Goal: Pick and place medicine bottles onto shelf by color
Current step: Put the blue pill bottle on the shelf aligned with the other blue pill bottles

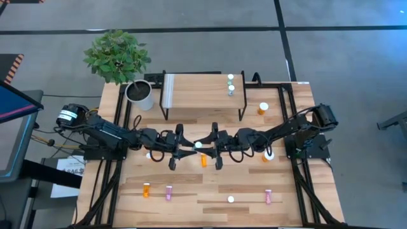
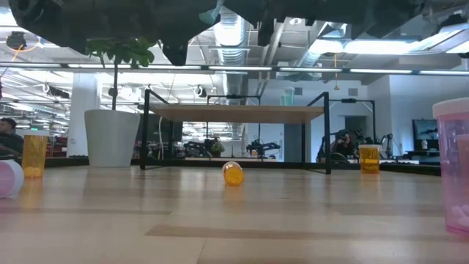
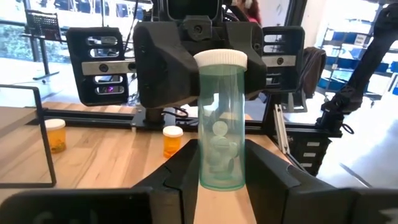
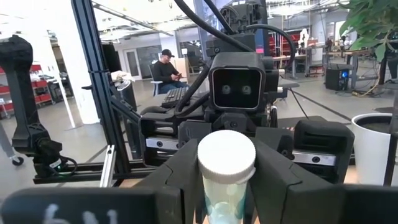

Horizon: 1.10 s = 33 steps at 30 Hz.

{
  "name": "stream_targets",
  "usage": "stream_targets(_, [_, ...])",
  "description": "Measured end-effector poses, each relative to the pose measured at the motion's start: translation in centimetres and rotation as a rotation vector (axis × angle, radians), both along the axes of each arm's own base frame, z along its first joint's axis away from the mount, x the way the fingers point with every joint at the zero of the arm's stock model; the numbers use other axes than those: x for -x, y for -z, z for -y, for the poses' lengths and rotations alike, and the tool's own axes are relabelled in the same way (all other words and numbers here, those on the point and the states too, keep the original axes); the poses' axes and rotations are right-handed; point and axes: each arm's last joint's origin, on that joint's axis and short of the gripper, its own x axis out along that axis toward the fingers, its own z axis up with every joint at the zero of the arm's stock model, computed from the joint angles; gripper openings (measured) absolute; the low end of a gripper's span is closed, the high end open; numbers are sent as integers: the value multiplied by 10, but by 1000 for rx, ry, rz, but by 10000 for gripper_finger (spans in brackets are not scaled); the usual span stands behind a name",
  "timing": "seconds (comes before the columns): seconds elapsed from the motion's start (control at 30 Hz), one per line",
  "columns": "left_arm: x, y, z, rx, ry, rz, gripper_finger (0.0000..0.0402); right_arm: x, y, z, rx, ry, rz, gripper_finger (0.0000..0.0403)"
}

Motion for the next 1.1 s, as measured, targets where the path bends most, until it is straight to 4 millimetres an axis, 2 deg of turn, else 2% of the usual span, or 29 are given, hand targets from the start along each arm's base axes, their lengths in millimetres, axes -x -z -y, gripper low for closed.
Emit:
stream_targets(0.4, [0, 6, -3, -10, -104, -66, 192, -1, 0, 14, -20, 36, -39, 139])
stream_targets(0.6, [0, 11, -6, -46, -206, -121, 230, 7, -9, 29, -12, 77, -104, 140])
stream_targets(0.9, [6, 11, -8, -69, -258, -181, 234, 40, -43, 69, -8, 208, -219, 139])
stream_targets(1.0, [14, 4, -8, -70, -253, -155, 228, 54, -50, 83, -10, 310, -270, 138])
stream_targets(1.1, [31, 3, -11, -59, -251, -123, 222, 66, -53, 94, -10, 408, -318, 140])
